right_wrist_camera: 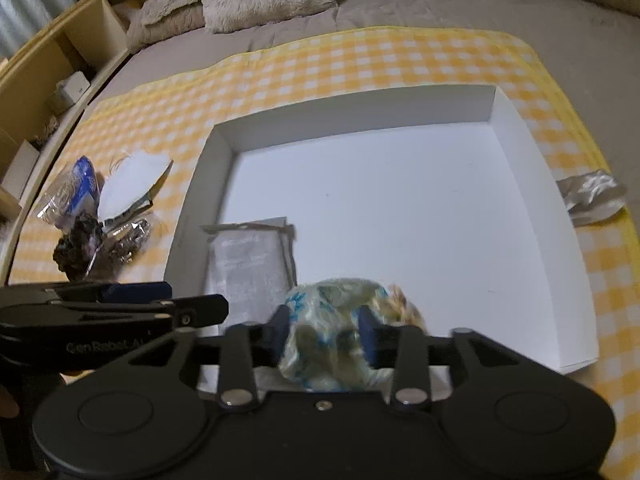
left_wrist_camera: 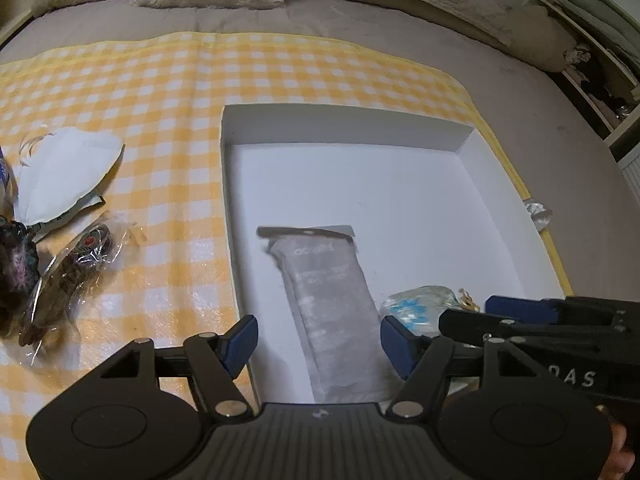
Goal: Organize soft objects
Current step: 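Open left tool releasing the packet while right tool releases the pouch in the tray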
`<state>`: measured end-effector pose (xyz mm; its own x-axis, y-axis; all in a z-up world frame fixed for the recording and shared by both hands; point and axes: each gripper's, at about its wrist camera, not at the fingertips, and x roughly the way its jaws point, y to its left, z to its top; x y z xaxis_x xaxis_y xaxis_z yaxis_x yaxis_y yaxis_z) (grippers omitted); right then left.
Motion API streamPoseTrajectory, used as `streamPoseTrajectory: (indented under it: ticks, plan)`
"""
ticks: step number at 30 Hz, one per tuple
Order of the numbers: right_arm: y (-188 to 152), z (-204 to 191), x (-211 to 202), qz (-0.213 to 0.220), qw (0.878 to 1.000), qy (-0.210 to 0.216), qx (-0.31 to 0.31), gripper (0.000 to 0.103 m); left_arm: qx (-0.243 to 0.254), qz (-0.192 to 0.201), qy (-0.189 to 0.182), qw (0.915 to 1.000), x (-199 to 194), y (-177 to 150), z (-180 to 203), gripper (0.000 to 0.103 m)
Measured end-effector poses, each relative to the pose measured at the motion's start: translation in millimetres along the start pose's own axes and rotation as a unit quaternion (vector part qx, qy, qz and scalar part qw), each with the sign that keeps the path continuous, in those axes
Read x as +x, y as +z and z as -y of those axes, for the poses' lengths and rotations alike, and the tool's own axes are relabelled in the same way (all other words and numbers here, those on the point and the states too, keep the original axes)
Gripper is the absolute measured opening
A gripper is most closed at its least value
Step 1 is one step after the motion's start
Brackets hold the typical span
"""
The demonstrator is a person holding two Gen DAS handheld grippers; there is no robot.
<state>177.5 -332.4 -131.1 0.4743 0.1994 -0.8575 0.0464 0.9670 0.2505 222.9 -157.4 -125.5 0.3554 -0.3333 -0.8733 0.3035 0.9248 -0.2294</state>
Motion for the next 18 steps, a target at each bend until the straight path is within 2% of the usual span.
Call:
streamPoseTrajectory:
  ticks: [10, 18]
  plan:
    - [-3, 11, -34, 0.045, 0.999, -0.028, 0.004, 0.082, 0.009, 0.029, 0.003, 0.9995, -26, -4, 3, 0.085]
    - [-11, 17, -62, 0.084, 0.996, -0.038, 0.004, 0.088, 0.009, 0.052, 0.012, 0.9985, -49, -9, 4, 0.096]
